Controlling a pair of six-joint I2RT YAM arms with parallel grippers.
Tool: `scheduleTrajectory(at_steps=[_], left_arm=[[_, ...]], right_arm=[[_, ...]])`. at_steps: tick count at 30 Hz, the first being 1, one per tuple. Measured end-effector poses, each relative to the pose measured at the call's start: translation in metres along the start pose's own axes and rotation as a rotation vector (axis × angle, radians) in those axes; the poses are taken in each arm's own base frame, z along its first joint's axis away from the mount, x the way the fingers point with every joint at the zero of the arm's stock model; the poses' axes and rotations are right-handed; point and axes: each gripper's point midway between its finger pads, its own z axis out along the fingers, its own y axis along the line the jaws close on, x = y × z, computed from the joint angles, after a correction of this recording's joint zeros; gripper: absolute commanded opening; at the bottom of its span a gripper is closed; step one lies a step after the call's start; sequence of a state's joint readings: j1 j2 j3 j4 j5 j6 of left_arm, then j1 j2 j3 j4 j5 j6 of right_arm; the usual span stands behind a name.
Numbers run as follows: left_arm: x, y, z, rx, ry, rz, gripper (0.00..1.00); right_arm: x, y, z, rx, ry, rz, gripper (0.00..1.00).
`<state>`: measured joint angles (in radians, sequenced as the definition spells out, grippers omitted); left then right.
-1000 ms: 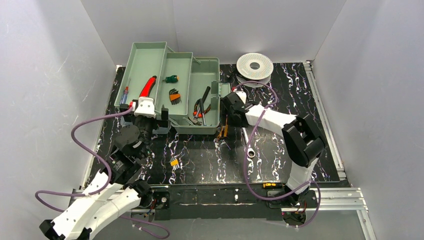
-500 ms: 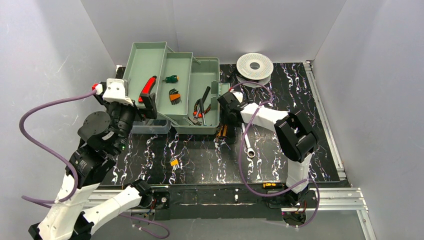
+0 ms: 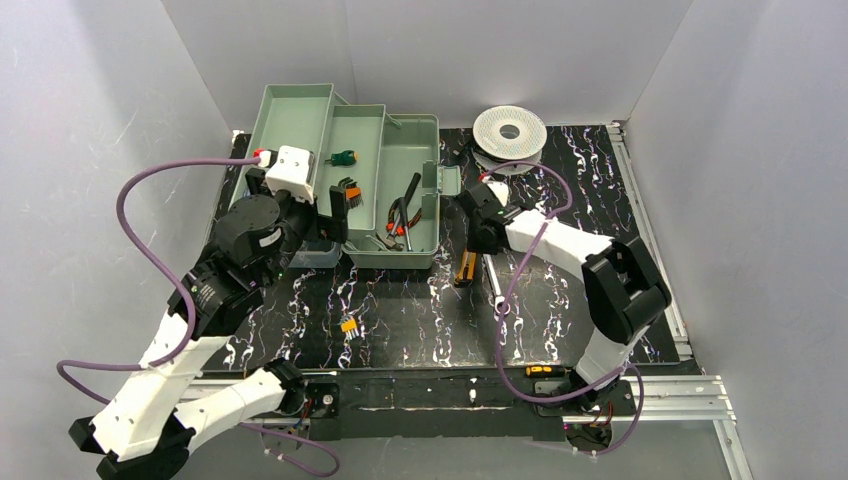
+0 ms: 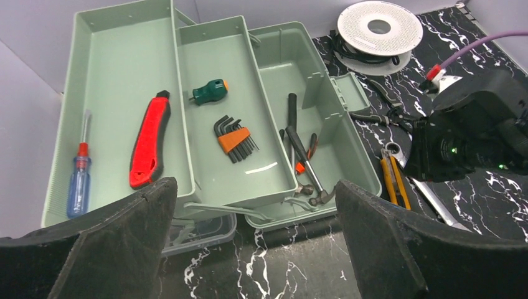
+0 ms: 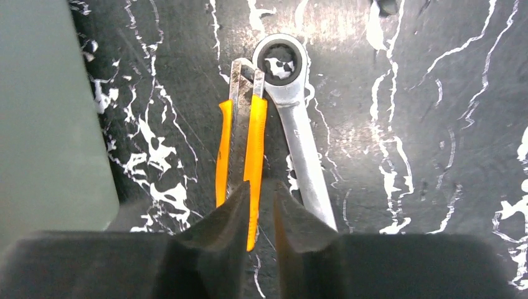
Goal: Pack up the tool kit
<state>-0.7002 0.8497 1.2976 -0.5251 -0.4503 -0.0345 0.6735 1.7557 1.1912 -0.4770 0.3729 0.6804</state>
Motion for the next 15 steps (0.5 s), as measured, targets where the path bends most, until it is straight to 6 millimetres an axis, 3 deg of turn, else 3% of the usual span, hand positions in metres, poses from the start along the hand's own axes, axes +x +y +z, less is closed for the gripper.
scheduleTrajectory(at_steps=[1,3,10,15], left_arm=[[0.000,-0.001,0.000,0.002,0.002,0.000,1.00],[0.003,-0.005,0.003,0.016,0.014,-0.003,1.00],[0.005,-0.010,0.004,0.039,0.024,-0.012,1.00],[0.005,-0.011,0.004,0.042,0.024,-0.015,1.00]], right_arm=[[-0.003,-0.001,-0.005,-0.010,-0.010,0.006,0.64],[-0.008,0.001,-0.014,-0.034,-0.024,0.018,0.72],[-0.003,0.006,-0.015,-0.066,-0.006,0.017,0.74],[0.011,0.006,0.000,-0.041,0.044,0.010,0.68]])
